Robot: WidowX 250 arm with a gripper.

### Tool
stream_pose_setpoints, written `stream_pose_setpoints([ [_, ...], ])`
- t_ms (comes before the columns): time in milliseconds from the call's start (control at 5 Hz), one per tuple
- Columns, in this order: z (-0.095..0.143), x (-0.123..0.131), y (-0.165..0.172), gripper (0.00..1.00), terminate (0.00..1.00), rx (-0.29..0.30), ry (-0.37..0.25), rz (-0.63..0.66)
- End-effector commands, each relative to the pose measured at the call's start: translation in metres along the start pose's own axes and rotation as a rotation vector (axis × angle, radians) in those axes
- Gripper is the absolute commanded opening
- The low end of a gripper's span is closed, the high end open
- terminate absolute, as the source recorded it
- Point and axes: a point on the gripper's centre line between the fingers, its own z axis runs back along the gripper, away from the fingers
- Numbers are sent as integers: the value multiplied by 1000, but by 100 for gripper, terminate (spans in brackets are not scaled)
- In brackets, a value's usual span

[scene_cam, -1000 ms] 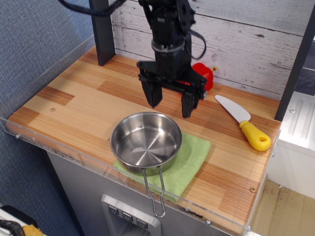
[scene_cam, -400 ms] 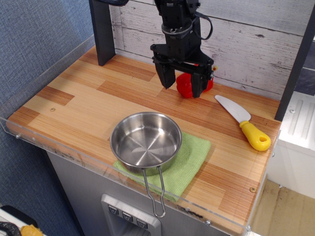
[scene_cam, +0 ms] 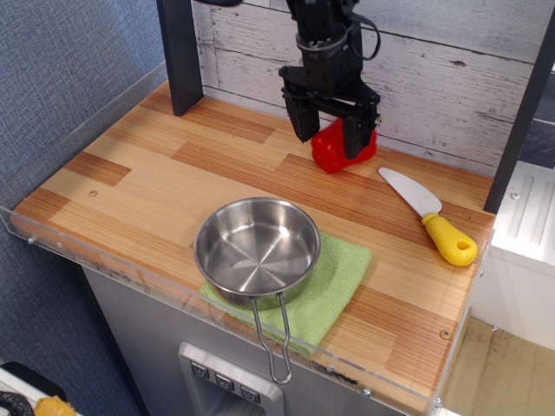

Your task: Place the capsicum on the left edge of the table.

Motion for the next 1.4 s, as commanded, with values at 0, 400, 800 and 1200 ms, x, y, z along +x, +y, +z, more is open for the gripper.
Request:
stream_pose_setpoints([
  [0,0,18,-2,100,0,30,-22,-45],
  [400,-16,10,-6,0,0,50,3,-29],
  [800,16,-19,-18,0,0,68,-24,75],
  [1200,48,-80,-11,0,0,64,3,314],
])
